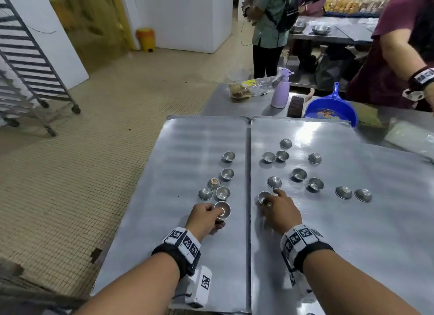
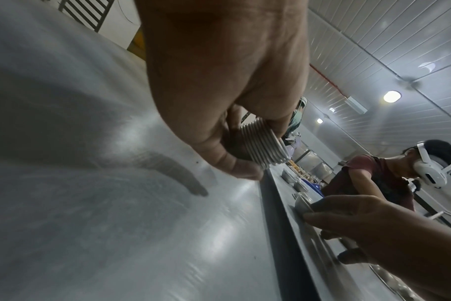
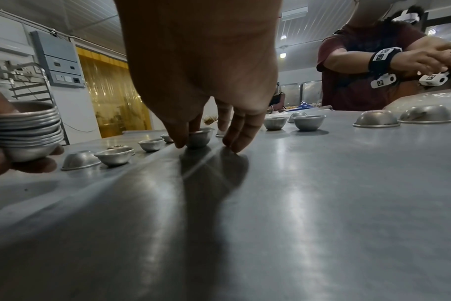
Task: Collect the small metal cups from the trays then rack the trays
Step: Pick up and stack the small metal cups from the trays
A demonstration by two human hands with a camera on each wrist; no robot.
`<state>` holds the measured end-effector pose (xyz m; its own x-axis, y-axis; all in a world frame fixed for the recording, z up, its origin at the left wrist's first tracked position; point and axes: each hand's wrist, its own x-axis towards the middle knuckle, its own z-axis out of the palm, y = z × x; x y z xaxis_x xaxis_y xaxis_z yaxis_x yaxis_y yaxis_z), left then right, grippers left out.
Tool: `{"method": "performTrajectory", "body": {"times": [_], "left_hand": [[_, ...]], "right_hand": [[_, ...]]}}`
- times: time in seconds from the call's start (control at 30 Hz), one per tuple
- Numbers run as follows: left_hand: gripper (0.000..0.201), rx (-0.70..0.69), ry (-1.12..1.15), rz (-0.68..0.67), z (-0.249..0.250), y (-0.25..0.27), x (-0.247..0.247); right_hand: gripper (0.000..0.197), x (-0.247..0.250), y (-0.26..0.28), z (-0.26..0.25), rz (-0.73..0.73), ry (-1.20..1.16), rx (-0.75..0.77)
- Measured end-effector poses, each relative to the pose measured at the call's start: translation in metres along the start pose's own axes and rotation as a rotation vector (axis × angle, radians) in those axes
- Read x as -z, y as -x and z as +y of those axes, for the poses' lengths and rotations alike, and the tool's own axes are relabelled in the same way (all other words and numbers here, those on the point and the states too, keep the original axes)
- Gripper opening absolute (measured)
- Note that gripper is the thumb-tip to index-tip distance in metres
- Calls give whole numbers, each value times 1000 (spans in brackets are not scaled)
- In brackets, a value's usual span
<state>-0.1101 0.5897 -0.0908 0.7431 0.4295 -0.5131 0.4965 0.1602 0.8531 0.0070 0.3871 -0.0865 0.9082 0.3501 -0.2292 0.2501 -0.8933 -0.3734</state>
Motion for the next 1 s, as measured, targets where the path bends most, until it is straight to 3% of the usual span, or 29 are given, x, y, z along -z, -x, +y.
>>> {"method": "performTrajectory", "body": {"times": [0.3,0.43,0.5,0.63,1.0], "left_hand": [[3,-22,-31,-90,5,-17,-14],[4,-25,-25,-95,3,-18,-22],[4,-21,-9,-88,2,-17,-23],[7,-19,21,-59,-3,-13,-23],[8,-12,87,65,-11,1,-6]], "right_hand": [[11,-1,14,-7,87,-55,-6],[26,0,20,-4,112,-99,-25],[32,2,22,-2,116,-97,-39],[24,0,23,0,81,3,18],[30,-4,16,-31,89,-83,175]]}}
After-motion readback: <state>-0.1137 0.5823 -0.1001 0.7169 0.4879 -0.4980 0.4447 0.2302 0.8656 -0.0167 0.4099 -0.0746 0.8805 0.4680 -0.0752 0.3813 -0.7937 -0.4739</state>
